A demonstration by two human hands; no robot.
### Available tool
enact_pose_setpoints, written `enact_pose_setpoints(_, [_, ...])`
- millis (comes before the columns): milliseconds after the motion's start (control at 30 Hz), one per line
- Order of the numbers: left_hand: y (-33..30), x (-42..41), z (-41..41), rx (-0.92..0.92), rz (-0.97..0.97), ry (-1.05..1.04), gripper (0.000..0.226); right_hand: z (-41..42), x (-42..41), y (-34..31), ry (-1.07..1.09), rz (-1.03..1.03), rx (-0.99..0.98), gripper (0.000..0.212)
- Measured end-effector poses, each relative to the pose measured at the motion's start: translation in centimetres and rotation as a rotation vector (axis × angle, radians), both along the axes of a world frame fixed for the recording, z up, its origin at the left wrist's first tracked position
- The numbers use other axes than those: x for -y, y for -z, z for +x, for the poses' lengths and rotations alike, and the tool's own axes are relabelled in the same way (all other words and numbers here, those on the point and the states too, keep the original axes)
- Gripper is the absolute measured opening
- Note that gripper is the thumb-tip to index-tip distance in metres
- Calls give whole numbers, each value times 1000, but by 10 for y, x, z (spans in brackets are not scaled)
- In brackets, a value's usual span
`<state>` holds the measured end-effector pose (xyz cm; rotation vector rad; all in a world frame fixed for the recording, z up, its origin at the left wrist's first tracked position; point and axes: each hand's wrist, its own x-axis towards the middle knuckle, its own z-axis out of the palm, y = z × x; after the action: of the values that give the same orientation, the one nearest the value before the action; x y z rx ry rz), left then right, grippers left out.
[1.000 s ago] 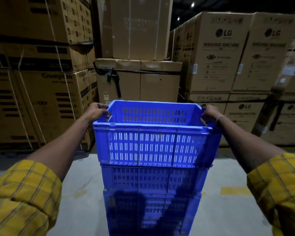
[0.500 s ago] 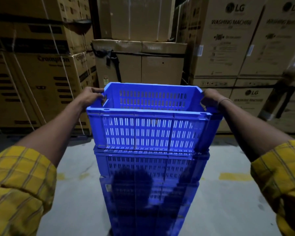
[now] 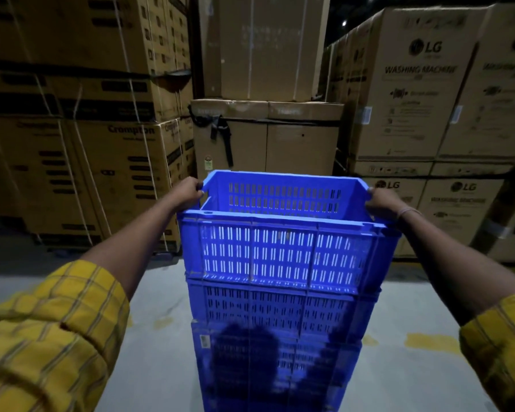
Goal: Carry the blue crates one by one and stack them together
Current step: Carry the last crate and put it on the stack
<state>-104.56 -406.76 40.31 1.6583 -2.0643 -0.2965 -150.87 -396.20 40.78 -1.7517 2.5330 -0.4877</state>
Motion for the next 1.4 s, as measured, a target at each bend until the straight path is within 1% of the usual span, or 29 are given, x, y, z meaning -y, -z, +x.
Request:
enact_pose_setpoints(100, [-3, 7, -2, 193, 14, 0, 31, -3, 5, -1, -25, 69, 59, 34])
enact_pose_setpoints(133, [-5, 11, -4, 221, 25, 2, 34, -5, 6, -3, -42, 83, 100, 39])
enact_pose_setpoints(200, [-14, 19, -7, 235, 16, 31, 42, -9, 13, -14, -67, 67, 143, 58])
enact_pose_setpoints(267, [-24, 30, -10, 224, -37, 67, 50, -11, 22, -29, -66, 27, 89, 81])
enact_pose_setpoints(300, [-26, 33, -13, 227, -51, 82, 54, -9, 25, -34, -54, 13, 49, 89])
enact_pose_setpoints(367, [-16, 43, -15, 266, -32, 101, 63, -4, 27, -32, -49, -13, 28, 97])
enact_pose_setpoints(400, [-6, 47, -18, 334, 14, 102, 72, -3, 25, -23, -60, 5, 5, 100])
enact_pose_setpoints(467, [14, 52, -22, 534, 107, 78, 93, -3, 22, 7, -62, 123, -97, 105])
enact_pose_setpoints(500, [19, 53, -25, 576, 105, 70, 96, -4, 21, 17, -49, 169, -141, 106])
enact_pose_setpoints(533, [19, 54, -29, 565, 96, 66, 95, -6, 24, 20, -43, 195, -146, 107])
enact_pose_setpoints(600, [13, 50, -32, 500, 78, 98, 93, -4, 25, 15, -56, 212, -79, 108])
enact_pose_setpoints(667, [10, 48, -31, 475, 63, 102, 92, -2, 29, 10, -63, 202, -33, 111])
enact_pose_setpoints(767, [3, 48, -27, 432, 93, 105, 94, 4, 30, -2, -63, 163, 48, 110])
enact_pose_setpoints(833, [-1, 47, -24, 405, 82, 98, 95, 9, 29, -10, -65, 106, 25, 109])
enact_pose_setpoints(900, [2, 51, -20, 377, 87, 98, 98, 9, 29, -6, -50, 70, -39, 111])
enact_pose_setpoints(1000, [16, 62, -15, 404, 109, 95, 110, 9, 24, 17, -36, 142, -159, 125])
enact_pose_setpoints(1067, [18, 64, -15, 379, 110, 98, 112, 8, 23, 17, -44, 126, -132, 132])
enact_pose_setpoints(1133, [17, 62, -16, 367, 88, 90, 107, 10, 21, 13, -38, 103, -108, 135])
enact_pose_setpoints(1167, [16, 58, -16, 369, 62, 88, 101, 12, 19, 11, -33, 99, -116, 133])
enact_pose_setpoints(1267, [9, 43, -19, 322, -74, 121, 71, 18, 13, 10, -30, 105, -128, 117])
enact_pose_setpoints(1300, [6, 36, -21, 292, -113, 124, 67, 19, 11, 8, -33, 112, -97, 116])
enact_pose_setpoints(1400, [-1, 18, -26, 229, -171, 101, 71, 20, 6, -5, -19, 89, 81, 119])
